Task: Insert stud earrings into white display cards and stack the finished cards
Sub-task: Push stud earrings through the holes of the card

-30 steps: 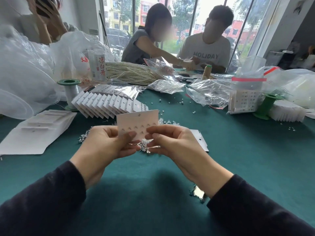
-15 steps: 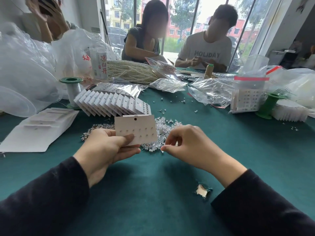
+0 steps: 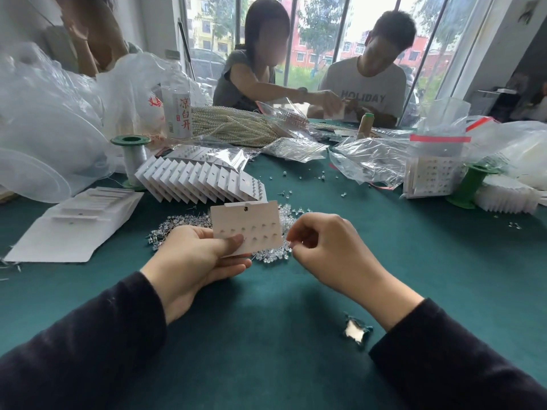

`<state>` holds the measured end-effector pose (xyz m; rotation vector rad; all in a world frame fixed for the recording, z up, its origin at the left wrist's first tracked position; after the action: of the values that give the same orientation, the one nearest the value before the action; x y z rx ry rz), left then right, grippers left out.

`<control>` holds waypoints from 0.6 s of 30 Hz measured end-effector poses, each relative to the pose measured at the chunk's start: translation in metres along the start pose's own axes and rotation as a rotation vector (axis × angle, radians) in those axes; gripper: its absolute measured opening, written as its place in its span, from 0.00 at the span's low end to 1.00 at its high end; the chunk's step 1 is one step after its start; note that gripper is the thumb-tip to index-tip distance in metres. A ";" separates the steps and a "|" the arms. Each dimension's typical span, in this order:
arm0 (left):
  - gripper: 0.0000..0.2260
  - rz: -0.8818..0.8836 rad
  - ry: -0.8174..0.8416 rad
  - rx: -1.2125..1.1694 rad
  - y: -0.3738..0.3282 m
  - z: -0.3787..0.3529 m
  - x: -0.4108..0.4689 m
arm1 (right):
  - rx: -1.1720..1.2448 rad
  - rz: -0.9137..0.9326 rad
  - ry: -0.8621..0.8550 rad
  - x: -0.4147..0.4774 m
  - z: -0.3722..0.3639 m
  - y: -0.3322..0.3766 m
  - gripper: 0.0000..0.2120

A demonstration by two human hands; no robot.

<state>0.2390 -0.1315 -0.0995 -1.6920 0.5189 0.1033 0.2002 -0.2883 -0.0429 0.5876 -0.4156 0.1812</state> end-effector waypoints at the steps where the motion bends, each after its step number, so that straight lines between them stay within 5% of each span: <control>1: 0.04 -0.003 -0.009 0.005 0.000 0.000 0.000 | 0.018 -0.006 -0.023 -0.001 0.001 0.000 0.07; 9: 0.02 -0.039 -0.049 0.054 -0.001 0.000 0.001 | 0.105 0.048 -0.202 -0.004 0.006 0.021 0.04; 18: 0.04 -0.098 -0.029 0.127 -0.004 -0.007 -0.005 | 0.029 0.230 -0.184 -0.006 -0.016 0.042 0.03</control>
<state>0.2346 -0.1362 -0.0924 -1.5865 0.4120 0.0238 0.1881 -0.2451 -0.0370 0.5870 -0.6604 0.3550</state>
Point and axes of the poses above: each hand's wrist, its own x-axis towards the middle knuckle, its own z-axis out of the back of the hand, y = z × x, the point moved 8 cm from there along x, towards the middle knuckle, and after that the axes turned 7 degrees about z, right-handed, at the moved point
